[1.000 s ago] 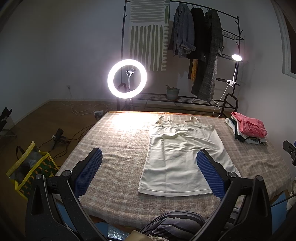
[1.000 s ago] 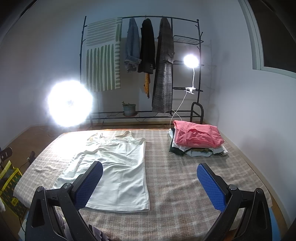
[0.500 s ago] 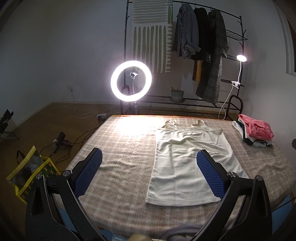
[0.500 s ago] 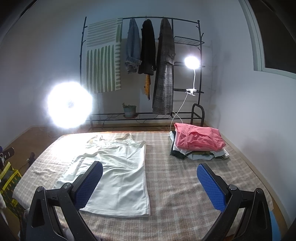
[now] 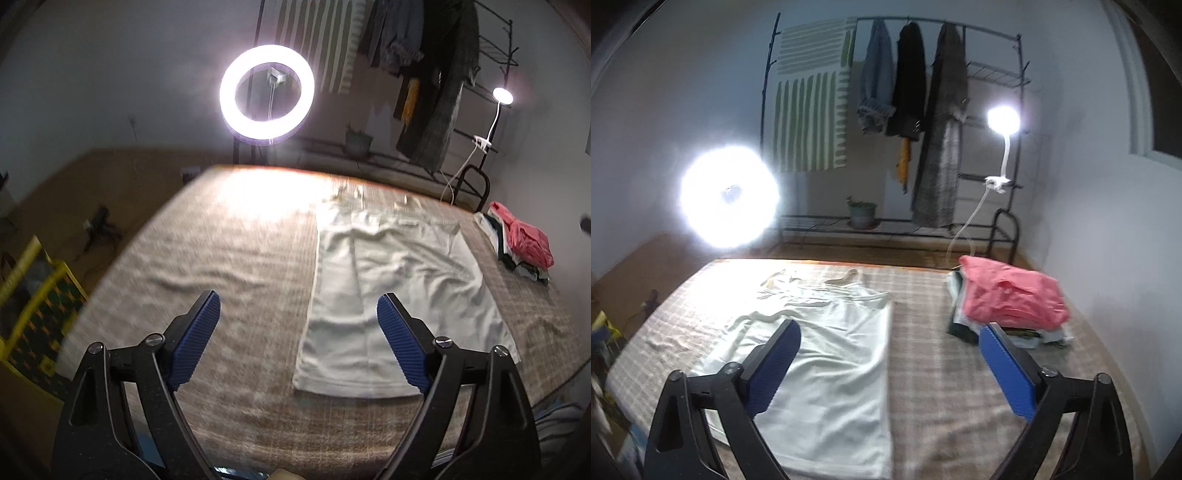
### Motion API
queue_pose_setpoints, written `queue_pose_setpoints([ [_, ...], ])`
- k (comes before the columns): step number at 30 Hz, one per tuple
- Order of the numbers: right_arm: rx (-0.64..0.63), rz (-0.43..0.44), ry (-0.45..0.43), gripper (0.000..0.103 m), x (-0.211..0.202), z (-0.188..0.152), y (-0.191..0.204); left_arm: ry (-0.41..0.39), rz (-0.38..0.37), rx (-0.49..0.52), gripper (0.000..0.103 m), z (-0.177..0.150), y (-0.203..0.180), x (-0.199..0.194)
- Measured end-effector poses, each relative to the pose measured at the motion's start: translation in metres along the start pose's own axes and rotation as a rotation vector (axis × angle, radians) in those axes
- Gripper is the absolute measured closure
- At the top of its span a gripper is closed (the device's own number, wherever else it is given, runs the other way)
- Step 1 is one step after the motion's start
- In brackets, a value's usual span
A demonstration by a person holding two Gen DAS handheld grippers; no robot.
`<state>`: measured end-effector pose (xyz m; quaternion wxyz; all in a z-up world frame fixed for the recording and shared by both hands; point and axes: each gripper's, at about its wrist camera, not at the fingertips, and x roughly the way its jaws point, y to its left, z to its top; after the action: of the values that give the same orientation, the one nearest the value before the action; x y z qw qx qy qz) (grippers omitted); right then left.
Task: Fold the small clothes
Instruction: 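Lower both grippers to one side edge of the white camisole and close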
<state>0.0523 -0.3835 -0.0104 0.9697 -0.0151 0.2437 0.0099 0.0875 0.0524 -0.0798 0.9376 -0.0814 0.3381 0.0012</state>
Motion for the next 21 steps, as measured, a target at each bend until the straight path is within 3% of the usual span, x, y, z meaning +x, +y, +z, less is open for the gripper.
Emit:
queue_pose_setpoints([
  [3,0.021,0.073,0.032,0.01,0.026,0.016,0.006,0.076,-0.029,-0.027,0.024,-0.015,0.005,0.023],
  [8,0.084,0.195,0.106,0.019,0.077,0.045,0.027,0.191,-0.078,-0.082,0.028,-0.038,0.011,0.062],
  [13,0.126,0.289,0.191,0.025,0.135,0.064,0.065,0.24,-0.093,-0.098,0.03,-0.05,0.016,0.085],
  [21,0.074,0.395,0.372,0.029,0.227,0.064,0.149,0.309,-0.147,-0.158,0.044,-0.064,0.026,0.11],
])
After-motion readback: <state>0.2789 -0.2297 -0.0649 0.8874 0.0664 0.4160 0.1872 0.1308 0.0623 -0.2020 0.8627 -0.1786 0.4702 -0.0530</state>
